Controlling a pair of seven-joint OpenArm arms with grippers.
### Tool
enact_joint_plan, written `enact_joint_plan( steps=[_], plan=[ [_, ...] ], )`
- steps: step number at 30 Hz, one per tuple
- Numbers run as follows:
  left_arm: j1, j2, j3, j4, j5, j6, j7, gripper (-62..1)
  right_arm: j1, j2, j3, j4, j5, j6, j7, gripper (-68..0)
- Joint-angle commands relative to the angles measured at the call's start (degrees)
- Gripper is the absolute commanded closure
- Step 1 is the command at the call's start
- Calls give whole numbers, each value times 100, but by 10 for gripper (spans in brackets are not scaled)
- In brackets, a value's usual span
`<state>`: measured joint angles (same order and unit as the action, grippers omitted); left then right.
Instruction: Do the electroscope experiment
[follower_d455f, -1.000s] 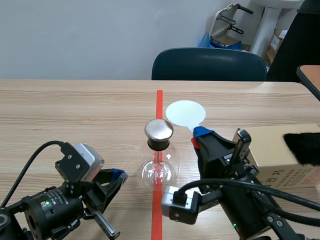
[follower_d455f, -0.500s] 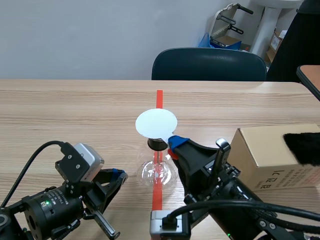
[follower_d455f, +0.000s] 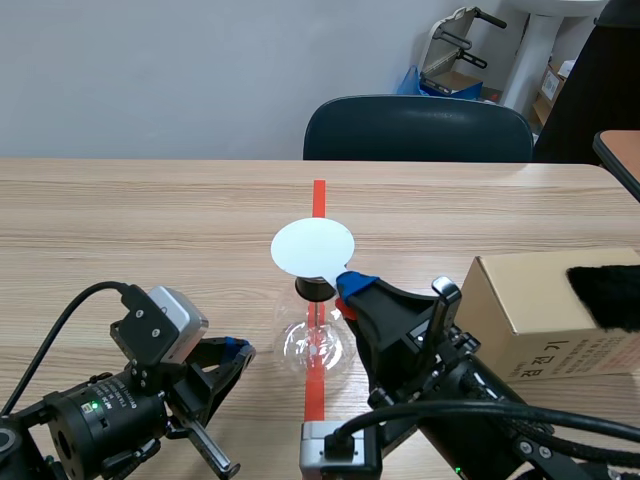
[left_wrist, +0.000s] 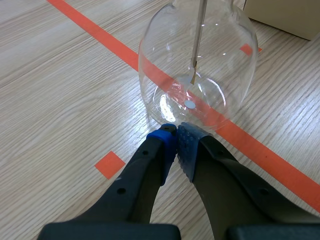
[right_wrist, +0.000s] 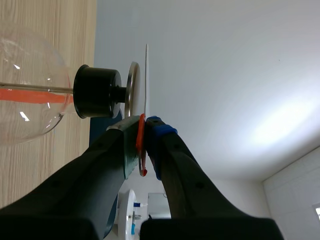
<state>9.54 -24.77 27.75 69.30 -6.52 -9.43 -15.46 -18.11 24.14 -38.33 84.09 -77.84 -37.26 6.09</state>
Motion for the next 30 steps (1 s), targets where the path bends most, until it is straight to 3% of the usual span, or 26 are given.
enact_joint_plan(
  steps=[1,7,20,30],
  plan=[
    [-2,26,-2,44,-28,-13,-98,-44,79,31,42,33,0,-81,-105,-15],
    [-2,26,-2,44,-28,-13,-98,-44,79,31,42,33,0,-81,-835,-15],
    [-2,26,-2,44,-28,-13,-98,-44,79,31,44,33,-4,-81,-3198,-15],
    [-2,26,-2,44,-28,-13,-98,-44,79,31,44,33,-7,-81,-3934,-15]
  ],
)
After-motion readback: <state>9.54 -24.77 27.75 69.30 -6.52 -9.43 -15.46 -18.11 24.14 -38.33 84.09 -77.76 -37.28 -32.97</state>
